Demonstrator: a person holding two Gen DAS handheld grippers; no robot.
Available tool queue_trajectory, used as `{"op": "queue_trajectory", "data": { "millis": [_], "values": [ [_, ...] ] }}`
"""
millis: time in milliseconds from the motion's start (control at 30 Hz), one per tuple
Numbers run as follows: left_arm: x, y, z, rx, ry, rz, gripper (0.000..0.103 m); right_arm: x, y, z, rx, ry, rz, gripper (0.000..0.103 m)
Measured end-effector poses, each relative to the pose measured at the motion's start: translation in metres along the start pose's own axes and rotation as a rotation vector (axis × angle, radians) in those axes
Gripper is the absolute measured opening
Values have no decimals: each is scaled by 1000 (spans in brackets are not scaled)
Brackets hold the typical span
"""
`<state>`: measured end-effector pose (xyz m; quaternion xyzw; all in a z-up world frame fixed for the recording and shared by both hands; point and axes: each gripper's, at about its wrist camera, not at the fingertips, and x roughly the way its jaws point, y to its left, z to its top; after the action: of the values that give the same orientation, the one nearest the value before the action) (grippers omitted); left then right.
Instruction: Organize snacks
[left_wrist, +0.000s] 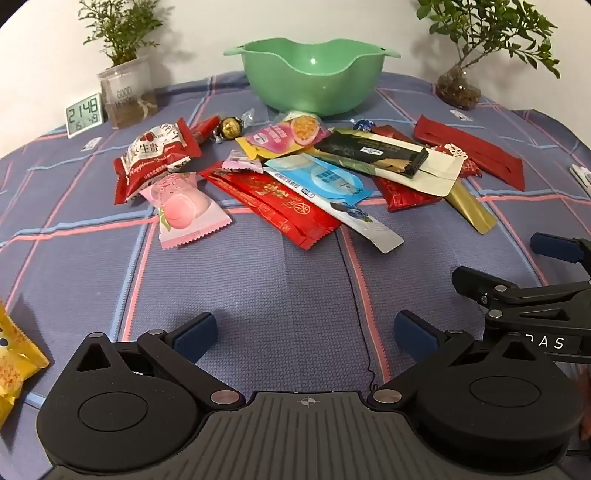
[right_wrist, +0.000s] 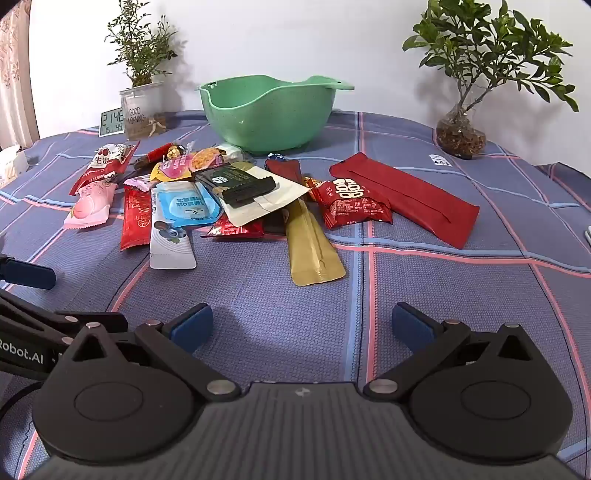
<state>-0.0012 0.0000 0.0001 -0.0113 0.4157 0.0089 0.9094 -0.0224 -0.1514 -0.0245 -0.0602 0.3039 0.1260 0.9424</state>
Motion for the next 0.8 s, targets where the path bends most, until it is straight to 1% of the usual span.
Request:
{"op": "queue_trajectory", "data": {
  "millis": [133,467,500,800],
  "values": [
    [-2,0,-2,-8,3,2,103,0,0,0,1,0,1,103],
    [-6,-1,5,-4,15,13,103,0,0,0,1,0,0,103],
    [-2,0,0,-9,5,19,103,0,0,0,1,0,0,103],
    [-2,0,0,-12,5,22,103,0,0,0,1,0,0,103]
  ]
}}
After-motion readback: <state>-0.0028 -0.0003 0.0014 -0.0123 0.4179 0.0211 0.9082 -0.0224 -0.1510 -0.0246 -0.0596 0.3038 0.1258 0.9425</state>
